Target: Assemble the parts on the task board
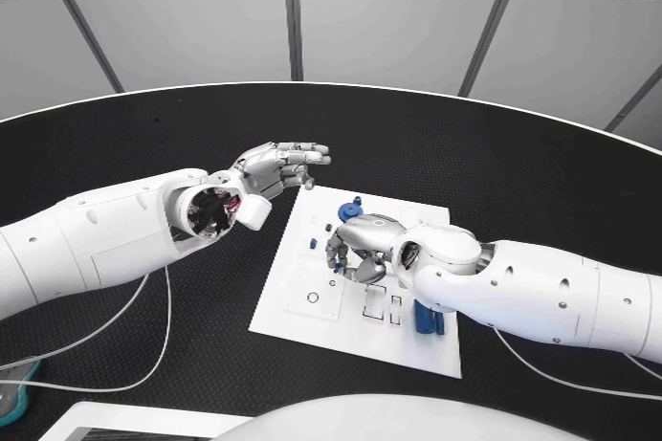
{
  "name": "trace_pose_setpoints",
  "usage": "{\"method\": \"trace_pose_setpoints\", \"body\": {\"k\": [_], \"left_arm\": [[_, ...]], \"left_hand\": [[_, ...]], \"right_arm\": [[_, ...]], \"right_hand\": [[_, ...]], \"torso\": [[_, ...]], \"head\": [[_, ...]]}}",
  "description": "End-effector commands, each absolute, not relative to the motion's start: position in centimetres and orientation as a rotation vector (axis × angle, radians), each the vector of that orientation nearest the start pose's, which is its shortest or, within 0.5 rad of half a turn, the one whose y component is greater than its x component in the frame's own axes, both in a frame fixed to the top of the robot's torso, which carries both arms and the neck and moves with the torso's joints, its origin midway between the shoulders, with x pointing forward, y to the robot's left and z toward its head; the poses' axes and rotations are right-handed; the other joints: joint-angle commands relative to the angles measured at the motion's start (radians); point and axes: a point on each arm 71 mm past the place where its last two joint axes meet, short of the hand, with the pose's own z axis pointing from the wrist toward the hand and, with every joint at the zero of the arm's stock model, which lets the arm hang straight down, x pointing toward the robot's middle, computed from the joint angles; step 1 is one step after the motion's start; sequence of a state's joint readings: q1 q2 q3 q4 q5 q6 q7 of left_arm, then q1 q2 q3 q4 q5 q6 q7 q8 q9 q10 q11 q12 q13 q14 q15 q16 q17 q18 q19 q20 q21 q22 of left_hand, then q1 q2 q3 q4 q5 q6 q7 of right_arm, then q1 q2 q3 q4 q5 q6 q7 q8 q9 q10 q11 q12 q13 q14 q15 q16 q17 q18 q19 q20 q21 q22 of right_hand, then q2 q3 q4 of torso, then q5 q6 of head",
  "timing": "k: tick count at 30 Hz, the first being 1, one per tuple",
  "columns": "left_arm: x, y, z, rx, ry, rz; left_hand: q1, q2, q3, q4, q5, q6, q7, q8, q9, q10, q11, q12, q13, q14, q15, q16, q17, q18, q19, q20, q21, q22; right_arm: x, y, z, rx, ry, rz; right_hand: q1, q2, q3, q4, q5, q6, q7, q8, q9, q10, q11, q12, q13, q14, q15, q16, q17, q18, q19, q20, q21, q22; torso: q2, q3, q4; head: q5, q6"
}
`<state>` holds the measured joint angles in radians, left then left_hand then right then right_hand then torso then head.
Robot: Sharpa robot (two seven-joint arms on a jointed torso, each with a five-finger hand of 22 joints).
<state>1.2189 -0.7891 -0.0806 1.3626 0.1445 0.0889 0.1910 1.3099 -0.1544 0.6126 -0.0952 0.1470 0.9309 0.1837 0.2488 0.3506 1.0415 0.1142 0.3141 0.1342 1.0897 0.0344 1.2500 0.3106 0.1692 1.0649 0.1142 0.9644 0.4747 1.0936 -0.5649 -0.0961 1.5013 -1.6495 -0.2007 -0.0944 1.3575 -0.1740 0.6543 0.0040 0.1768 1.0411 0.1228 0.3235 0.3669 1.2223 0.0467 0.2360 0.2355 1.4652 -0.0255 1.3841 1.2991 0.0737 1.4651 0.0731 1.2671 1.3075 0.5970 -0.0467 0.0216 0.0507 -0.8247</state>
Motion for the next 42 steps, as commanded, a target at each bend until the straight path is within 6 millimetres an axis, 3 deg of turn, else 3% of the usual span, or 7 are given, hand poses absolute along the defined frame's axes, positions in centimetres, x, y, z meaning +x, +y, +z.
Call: {"method": "trace_pose_setpoints", "body": {"k": [1, 19, 42], "left_arm": [[50.5, 20.9, -20.4, -1.276, 1.725, -1.745], [50.5, 20.7, -20.4, -1.274, 1.73, -1.749], [50.5, 20.7, -20.4, -1.274, 1.732, -1.749]], "left_hand": [[0.008, -0.001, -0.006, -0.002, 0.005, -0.006, 0.003, -0.002, -0.001, -0.007, 0.003, 0.003, -0.001, -0.007, -0.001, -0.006, -0.001, 0.016, -0.006, 0.003, -0.003, -0.001], [0.007, -0.001, -0.007, -0.001, 0.005, -0.006, 0.003, -0.003, -0.001, -0.007, 0.003, 0.004, -0.001, -0.008, 0.0, -0.006, -0.001, 0.016, -0.006, 0.003, -0.003, -0.001], [0.007, -0.001, -0.008, 0.0, 0.005, -0.007, 0.004, -0.003, -0.001, -0.008, 0.003, 0.004, -0.001, -0.008, 0.0, -0.006, -0.002, 0.016, -0.006, 0.004, -0.004, -0.001]], "right_arm": [[43.0, -5.6, -25.3, -0.537, 1.775, 0.832], [42.8, -5.3, -25.9, -0.559, 1.811, 0.825], [42.7, -5.2, -26.3, -0.574, 1.833, 0.821]], "right_hand": [[-0.004, 0.006, 0.002, -0.008, 0.004, 0.0, 0.002, 0.0, 0.001, 0.002, 0.002, -0.005, -0.002, 0.055, -0.007, -0.002, 0.0, -0.011, 0.029, -0.008, 0.006, 0.072], [-0.006, 0.007, 0.002, -0.008, 0.005, -0.001, 0.003, 0.0, 0.002, 0.002, 0.002, -0.006, -0.002, 0.055, -0.006, -0.002, -0.001, -0.011, 0.029, -0.008, 0.006, 0.072], [-0.009, 0.008, 0.002, -0.008, 0.004, -0.001, 0.003, 0.0, 0.003, 0.003, 0.003, -0.007, -0.002, 0.055, -0.006, -0.001, 0.001, -0.012, 0.029, -0.008, 0.007, 0.073]], "torso": [[0.001, 0.0011, 0.0009], [0.0, 0.0028, 0.0017], [0.0, 0.001, 0.0021]], "head": [[0.009, -0.007], [0.03, -0.025], [0.034, -0.035]]}}
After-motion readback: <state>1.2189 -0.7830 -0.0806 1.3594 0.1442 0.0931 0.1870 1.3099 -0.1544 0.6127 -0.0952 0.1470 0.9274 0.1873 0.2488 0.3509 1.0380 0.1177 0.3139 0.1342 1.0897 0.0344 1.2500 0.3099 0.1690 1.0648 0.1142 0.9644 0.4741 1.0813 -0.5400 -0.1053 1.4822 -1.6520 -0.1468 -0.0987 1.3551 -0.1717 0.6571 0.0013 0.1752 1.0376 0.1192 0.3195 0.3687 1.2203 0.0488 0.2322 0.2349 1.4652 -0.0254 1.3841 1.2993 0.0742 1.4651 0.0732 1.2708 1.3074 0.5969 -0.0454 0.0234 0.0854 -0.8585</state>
